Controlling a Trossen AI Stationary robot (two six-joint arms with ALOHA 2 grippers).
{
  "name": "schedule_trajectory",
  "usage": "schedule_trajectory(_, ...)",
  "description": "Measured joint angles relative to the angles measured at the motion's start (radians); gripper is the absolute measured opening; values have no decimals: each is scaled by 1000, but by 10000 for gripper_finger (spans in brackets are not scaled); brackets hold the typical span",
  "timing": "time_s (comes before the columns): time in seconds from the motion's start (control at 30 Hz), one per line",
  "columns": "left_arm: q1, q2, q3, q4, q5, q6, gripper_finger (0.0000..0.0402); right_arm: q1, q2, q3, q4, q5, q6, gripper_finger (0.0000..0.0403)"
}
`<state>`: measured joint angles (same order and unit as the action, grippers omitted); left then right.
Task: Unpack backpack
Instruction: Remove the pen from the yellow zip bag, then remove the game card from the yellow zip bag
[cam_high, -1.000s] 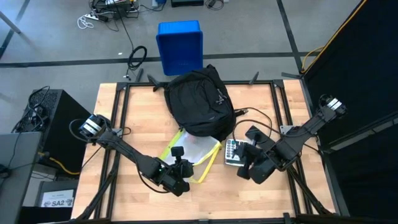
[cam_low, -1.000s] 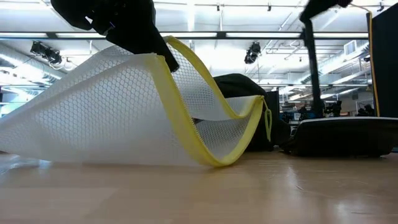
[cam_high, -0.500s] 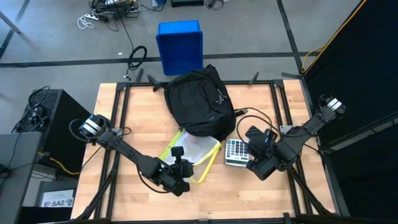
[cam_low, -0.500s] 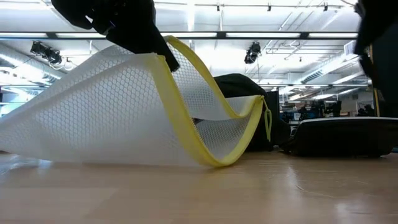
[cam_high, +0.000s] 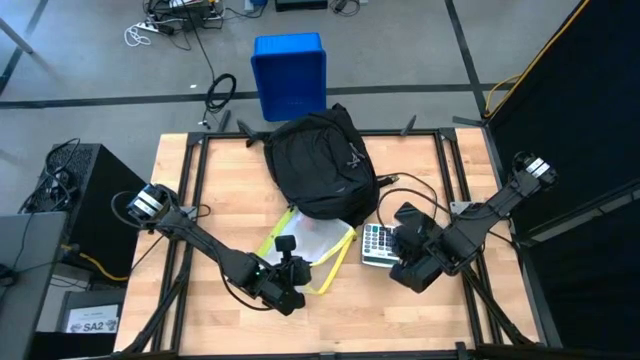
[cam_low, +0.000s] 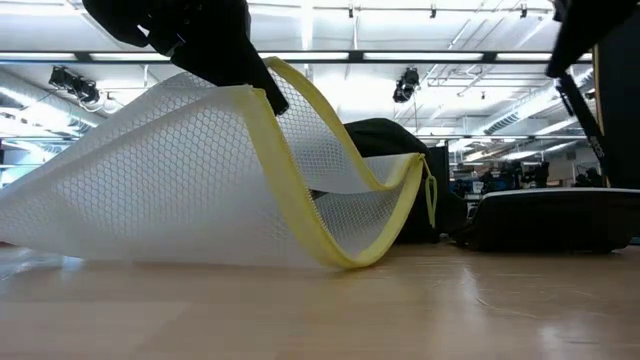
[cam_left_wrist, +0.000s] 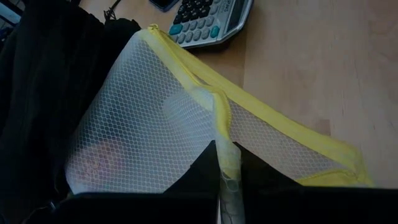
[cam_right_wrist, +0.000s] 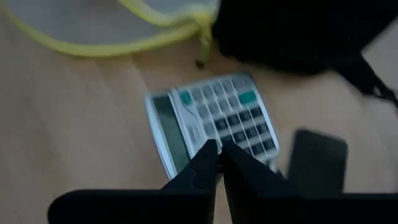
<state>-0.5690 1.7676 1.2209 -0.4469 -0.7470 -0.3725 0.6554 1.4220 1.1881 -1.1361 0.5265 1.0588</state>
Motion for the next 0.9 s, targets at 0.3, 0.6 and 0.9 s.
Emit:
schedule_trajectory(0.3, 0, 0, 0, 0, 0, 0, 0, -23, 0, -1, 18, 6, -79, 54)
schedule_trajectory(0.6, 0, 0, 0, 0, 0, 1, 0, -23, 0, -53, 217, 4, -156, 156)
schedule_trajectory(0.9, 0, 0, 0, 0, -1, 1, 0, -35, 17, -364, 1231, -46, -598, 192)
